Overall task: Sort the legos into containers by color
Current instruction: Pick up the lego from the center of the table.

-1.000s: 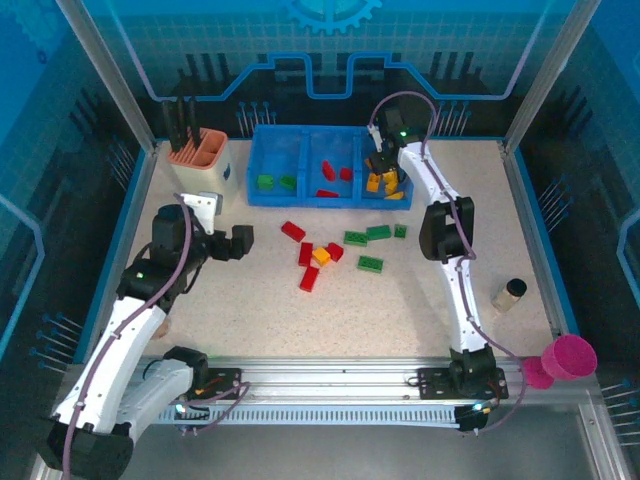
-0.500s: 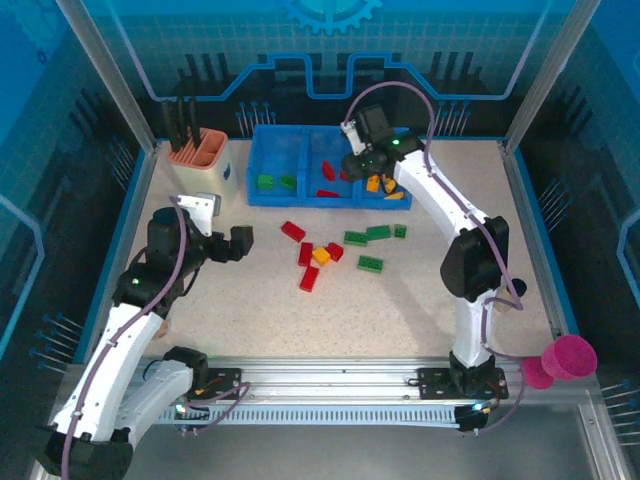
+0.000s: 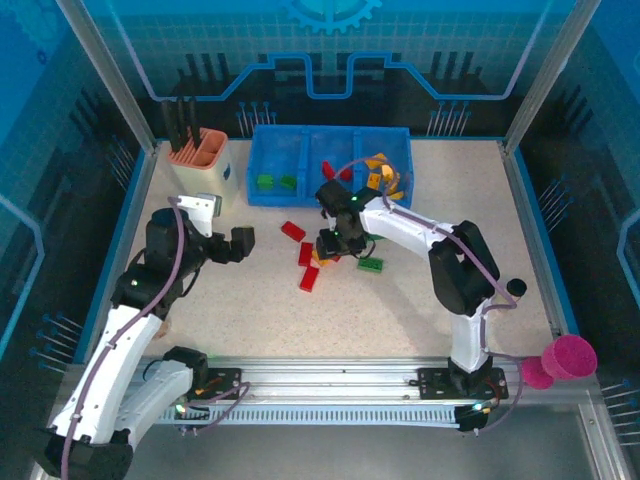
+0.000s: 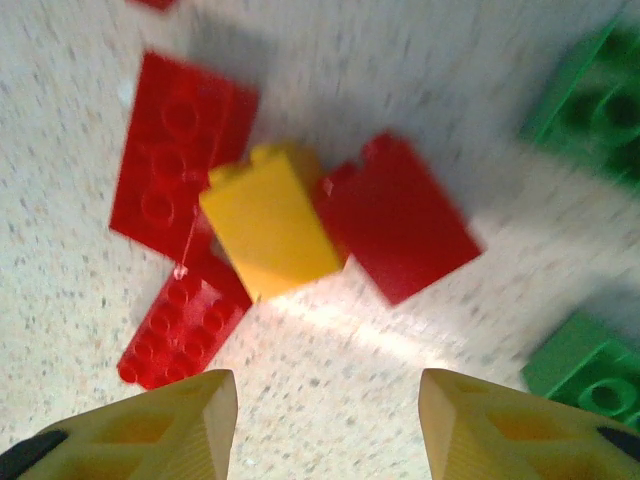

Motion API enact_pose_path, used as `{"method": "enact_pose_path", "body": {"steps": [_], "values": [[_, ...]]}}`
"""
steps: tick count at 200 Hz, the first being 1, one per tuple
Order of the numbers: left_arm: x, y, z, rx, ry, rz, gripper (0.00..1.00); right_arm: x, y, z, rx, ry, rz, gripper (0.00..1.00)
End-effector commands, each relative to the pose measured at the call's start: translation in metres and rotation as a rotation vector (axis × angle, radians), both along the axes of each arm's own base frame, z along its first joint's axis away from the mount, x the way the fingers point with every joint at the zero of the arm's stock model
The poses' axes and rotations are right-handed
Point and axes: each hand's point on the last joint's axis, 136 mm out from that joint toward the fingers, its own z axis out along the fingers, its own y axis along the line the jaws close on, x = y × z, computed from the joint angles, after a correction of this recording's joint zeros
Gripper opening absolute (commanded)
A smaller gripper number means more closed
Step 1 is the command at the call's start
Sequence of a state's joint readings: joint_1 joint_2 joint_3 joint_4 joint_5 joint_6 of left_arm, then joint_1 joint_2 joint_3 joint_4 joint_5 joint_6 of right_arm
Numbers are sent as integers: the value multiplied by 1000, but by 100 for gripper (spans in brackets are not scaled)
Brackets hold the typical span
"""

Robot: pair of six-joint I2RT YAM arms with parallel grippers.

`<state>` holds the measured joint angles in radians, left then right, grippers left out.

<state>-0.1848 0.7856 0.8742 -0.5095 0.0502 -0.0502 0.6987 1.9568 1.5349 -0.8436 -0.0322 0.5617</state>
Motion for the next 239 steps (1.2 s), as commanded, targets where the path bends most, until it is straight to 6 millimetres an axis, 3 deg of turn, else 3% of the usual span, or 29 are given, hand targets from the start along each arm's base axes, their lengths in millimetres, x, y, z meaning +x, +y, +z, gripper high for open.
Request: {"method": "enact_pose_path", "body": {"steps": [1, 72, 171, 239], "values": [[0, -3, 14, -31, -43, -14, 99, -12, 20, 9, 77, 23, -47, 52], [-2, 1, 14, -19, -48, -3, 99, -4, 29, -17, 44, 40, -8, 55], [-3, 5, 11, -2, -43, 15, 99, 20, 15, -29, -147, -43, 82, 59], [-3, 5, 11, -2, -44, 15, 99, 27, 28, -42, -134, -64, 153, 59]]}}
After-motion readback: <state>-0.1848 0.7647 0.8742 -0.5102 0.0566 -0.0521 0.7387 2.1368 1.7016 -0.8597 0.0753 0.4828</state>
